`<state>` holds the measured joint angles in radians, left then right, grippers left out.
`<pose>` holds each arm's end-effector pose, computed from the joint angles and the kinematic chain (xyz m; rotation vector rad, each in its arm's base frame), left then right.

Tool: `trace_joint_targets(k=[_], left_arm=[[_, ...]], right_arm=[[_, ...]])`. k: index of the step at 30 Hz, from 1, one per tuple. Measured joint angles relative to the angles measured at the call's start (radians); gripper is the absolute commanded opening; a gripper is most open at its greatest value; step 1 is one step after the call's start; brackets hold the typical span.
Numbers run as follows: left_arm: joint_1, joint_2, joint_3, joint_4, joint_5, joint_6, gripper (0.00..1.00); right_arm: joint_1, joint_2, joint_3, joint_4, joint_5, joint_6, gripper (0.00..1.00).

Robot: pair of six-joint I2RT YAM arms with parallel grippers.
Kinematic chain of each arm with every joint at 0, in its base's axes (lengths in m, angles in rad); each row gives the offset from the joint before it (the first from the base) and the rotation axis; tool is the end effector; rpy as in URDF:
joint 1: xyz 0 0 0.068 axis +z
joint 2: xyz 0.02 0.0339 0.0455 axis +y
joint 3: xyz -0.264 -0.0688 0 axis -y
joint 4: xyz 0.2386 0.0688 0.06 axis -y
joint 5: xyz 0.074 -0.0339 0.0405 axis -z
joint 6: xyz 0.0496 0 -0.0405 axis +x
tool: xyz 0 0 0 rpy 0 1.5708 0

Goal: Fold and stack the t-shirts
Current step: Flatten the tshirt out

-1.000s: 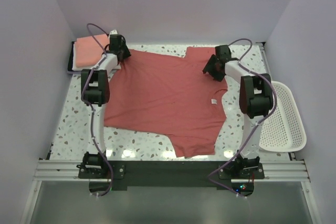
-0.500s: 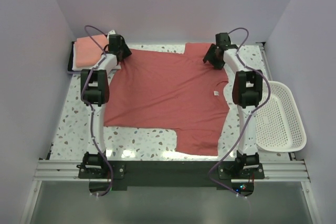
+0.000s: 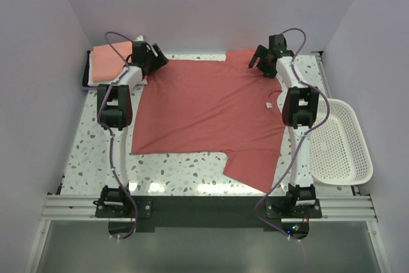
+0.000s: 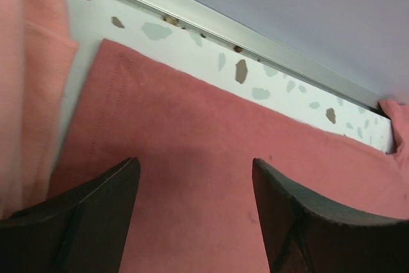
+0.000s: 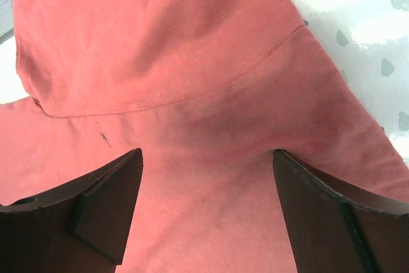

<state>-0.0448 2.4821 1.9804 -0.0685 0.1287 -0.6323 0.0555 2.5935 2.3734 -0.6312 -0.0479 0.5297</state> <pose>0.5695 -0.0319 0.1466 -0.5582 2.1108 -0.5288 0.5717 0.0341 0.1646 0.5533 2.3835 0.3216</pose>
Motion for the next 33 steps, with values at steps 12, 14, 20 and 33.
trace_joint_targets(k=[12, 14, 20, 33], left_arm=[[-0.046, -0.460, -0.360, 0.098, 0.071, -0.043, 0.69], [-0.055, -0.602, -0.493, 0.117, 0.046, -0.067, 0.68], [-0.121, -1.048, -0.952, 0.134, -0.109, -0.144, 0.66], [-0.170, -1.759, -1.516, -0.205, -0.470, -0.243, 0.66]], right_arm=[[0.012, -0.409, -0.403, 0.016, -0.013, 0.014, 0.86], [0.024, -0.570, -0.540, 0.025, -0.002, 0.025, 0.84], [0.095, -1.095, -1.034, 0.112, 0.009, 0.068, 0.80], [0.113, -1.834, -1.800, -0.075, 0.022, 0.160, 0.78]])
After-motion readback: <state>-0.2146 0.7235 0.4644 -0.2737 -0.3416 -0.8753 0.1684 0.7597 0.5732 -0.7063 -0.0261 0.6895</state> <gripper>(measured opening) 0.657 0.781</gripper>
